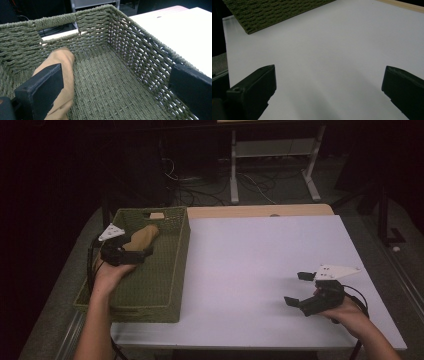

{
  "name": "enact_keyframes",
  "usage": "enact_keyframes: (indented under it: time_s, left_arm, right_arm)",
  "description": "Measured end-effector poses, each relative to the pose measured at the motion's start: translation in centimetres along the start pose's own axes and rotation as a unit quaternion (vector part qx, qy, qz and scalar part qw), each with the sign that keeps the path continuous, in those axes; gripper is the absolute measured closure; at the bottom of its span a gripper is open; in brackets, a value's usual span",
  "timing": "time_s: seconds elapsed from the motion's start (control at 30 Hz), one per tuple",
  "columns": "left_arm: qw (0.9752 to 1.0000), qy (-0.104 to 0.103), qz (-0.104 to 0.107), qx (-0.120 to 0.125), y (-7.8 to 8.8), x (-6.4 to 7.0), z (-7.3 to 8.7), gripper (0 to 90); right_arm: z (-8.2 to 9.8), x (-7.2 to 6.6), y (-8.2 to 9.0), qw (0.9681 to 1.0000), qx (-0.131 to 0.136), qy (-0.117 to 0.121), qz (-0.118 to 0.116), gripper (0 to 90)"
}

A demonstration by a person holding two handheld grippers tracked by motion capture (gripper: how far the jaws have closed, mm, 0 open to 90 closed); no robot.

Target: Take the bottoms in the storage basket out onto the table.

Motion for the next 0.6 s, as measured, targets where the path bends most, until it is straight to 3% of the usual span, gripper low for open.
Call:
enact_keyframes:
  time_s: [0.2, 0.6]
  left_arm:
    - [1.0, 0.004, -0.003, 0.002, 0.1, -0.4, -0.5, 0.2]
    - [0.9999, 0.007, -0.015, -0.001, -0.3, -1.1, -1.2, 0.2]
  right_arm:
    - [0.7, 0.4, -0.3, 0.9999, -0.003, -0.012, 0.005, 0.1]
    - [1.8, 0.9, -0.1, 0.9999, -0.004, -0.014, 0.009, 0.1]
Point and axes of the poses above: each handheld gripper's, and its own axes: y roughly backward along the jaws, z roughly out of its underside, x roughly to its right, the point moved 2 cm from there along -y, roughly forward along the jaws
